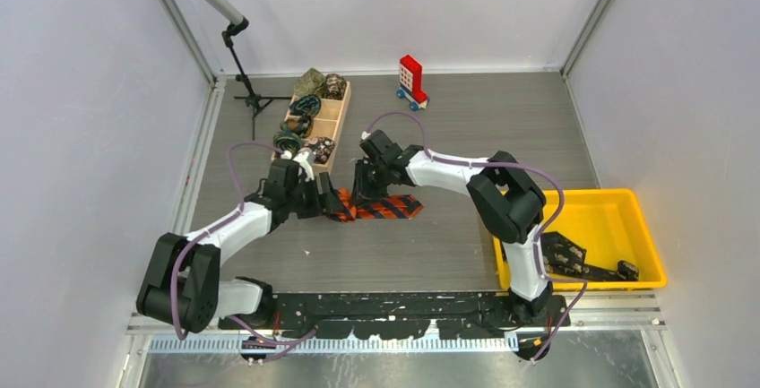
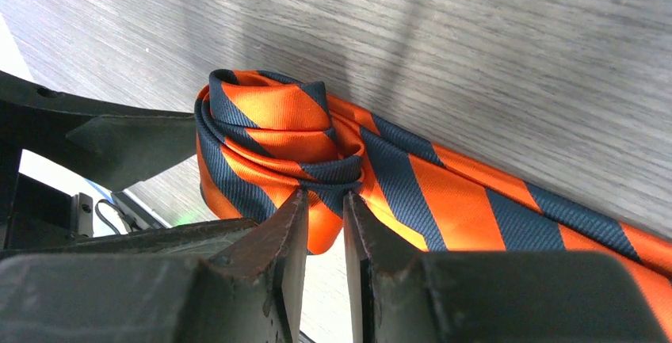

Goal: Roll the ties
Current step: Roll the tie at the center of the board.

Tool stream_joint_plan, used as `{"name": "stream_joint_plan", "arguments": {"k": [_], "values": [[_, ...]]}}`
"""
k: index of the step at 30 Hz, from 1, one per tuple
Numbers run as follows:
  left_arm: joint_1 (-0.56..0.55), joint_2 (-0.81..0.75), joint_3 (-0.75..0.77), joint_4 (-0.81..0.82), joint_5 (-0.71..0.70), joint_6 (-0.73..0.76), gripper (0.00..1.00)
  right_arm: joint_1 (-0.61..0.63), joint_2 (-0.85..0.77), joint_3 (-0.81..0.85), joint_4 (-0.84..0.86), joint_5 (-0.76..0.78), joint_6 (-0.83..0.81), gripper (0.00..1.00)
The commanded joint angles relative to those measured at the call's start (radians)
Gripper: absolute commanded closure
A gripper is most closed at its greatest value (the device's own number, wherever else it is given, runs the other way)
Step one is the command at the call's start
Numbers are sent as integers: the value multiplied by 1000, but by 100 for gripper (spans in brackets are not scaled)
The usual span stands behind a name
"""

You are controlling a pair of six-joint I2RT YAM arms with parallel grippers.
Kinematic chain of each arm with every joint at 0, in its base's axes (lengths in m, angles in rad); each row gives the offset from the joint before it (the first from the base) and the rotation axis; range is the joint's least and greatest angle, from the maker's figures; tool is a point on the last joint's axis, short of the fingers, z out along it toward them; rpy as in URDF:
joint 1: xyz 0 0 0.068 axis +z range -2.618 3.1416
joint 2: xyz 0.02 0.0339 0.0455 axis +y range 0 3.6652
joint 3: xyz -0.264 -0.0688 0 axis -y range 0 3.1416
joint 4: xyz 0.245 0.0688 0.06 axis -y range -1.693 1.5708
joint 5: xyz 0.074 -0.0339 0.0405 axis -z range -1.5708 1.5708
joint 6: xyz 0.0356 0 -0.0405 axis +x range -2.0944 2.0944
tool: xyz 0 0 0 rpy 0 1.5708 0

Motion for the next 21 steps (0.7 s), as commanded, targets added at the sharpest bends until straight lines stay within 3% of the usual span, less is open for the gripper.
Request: {"name": "stream_joint_plan", "arguments": {"k": [1, 15, 21], "values": [[7, 2, -18, 81, 33, -22, 33, -6, 15, 50, 13, 3, -26, 72], [8, 75, -31, 168, 54, -47, 36, -14, 48, 51, 24, -10, -47, 72], [11, 93, -36, 189, 56, -48, 49, -19, 57, 45, 33, -16, -46, 72]]}}
